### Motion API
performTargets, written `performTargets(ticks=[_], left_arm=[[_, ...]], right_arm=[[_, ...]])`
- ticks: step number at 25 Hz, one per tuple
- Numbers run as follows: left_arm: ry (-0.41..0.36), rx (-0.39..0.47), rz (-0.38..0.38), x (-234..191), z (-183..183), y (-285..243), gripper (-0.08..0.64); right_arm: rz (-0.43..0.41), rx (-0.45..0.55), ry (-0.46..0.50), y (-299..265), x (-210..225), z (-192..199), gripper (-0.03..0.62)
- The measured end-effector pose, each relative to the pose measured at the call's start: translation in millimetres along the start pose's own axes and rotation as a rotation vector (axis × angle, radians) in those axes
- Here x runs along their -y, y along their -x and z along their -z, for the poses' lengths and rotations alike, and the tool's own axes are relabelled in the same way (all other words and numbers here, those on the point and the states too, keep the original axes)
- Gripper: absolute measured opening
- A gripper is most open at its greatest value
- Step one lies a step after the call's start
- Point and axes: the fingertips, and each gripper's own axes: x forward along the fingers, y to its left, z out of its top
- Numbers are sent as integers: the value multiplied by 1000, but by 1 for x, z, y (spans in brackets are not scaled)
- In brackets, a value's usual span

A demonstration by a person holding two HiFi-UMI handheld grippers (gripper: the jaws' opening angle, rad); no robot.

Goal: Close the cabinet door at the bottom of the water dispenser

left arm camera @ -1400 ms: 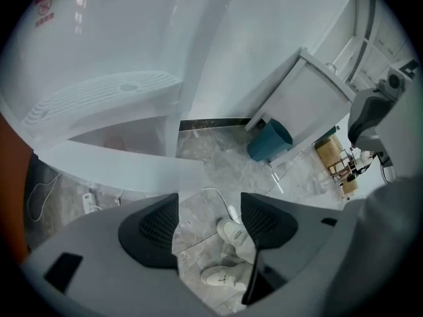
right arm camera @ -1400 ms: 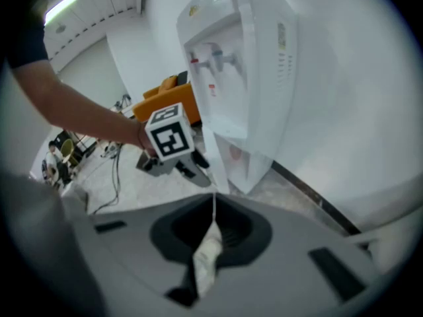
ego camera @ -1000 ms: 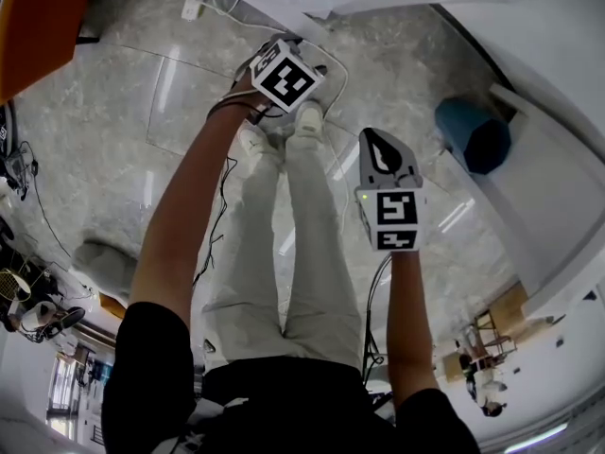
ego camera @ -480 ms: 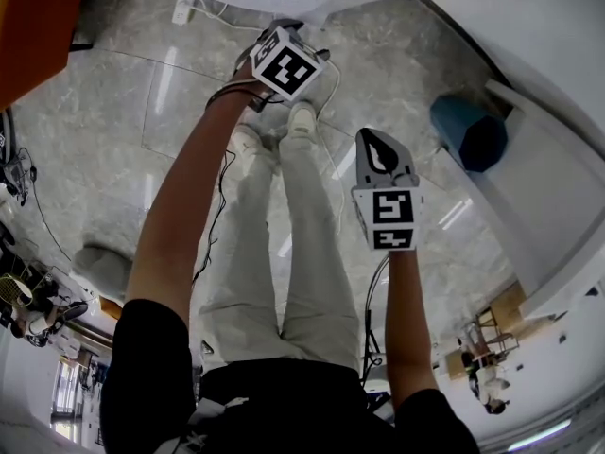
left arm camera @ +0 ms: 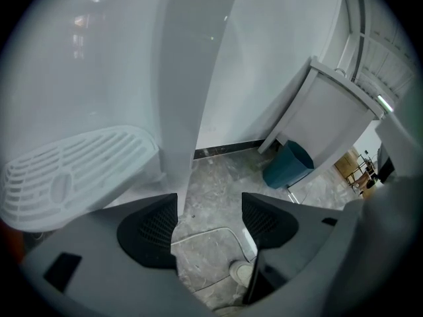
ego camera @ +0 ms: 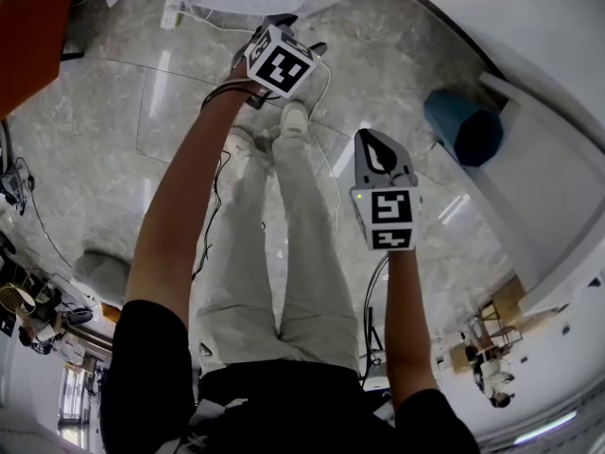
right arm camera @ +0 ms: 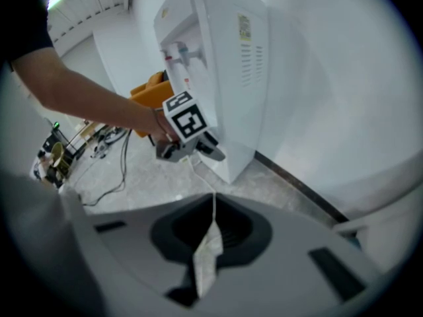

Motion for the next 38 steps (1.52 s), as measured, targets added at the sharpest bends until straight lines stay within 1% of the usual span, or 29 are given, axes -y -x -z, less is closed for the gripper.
performTargets(ticks=[3, 5, 7, 13, 17, 18, 20, 22, 24, 27, 28, 29, 31, 34, 38], left_arm=[[-7, -9, 8, 2, 0, 0, 302], [-34, -25, 4, 2, 4, 3, 302], [-56, -37, 18, 7, 8, 9, 302], [-45, -37, 35, 19, 15, 46, 294], [-55, -34, 18, 26, 14, 84, 208], [-39, -25, 21, 29, 12, 95, 194], [4, 0, 35, 35, 5, 118, 139], [24, 18, 36, 38, 1, 143, 108], [54, 36, 23, 36, -3, 171, 87], [148, 83, -1, 31, -10, 218, 69], [156, 96, -19, 30, -12, 233, 54], [151, 107, -43, 29, -14, 248, 30], [136, 126, -86, 29, -16, 277, 21], [133, 156, -129, 35, -21, 318, 14], [104, 208, -148, 53, -34, 372, 12]], right_arm=[[4, -1, -1, -1, 0, 0, 35], [3, -1, 0, 0, -3, -2, 35], [-1, 0, 5, 1, -8, -5, 35], [-10, 32, 24, 13, -23, -29, 35], [-9, 59, 34, 29, -33, -51, 35], [-11, 66, 38, 34, -35, -56, 35], [-14, 81, 45, 43, -37, -66, 35], [-18, 95, 49, 49, -43, -75, 35], [-25, 115, 49, 56, -51, -88, 35], [-40, 155, 46, 74, -67, -110, 35], [-48, 167, 45, 80, -73, -117, 35], [-55, 178, 44, 86, -78, -125, 35], [-68, 199, 46, 98, -86, -141, 35], [-85, 228, 60, 117, -93, -163, 35], [-94, 271, 85, 152, -95, -192, 35]])
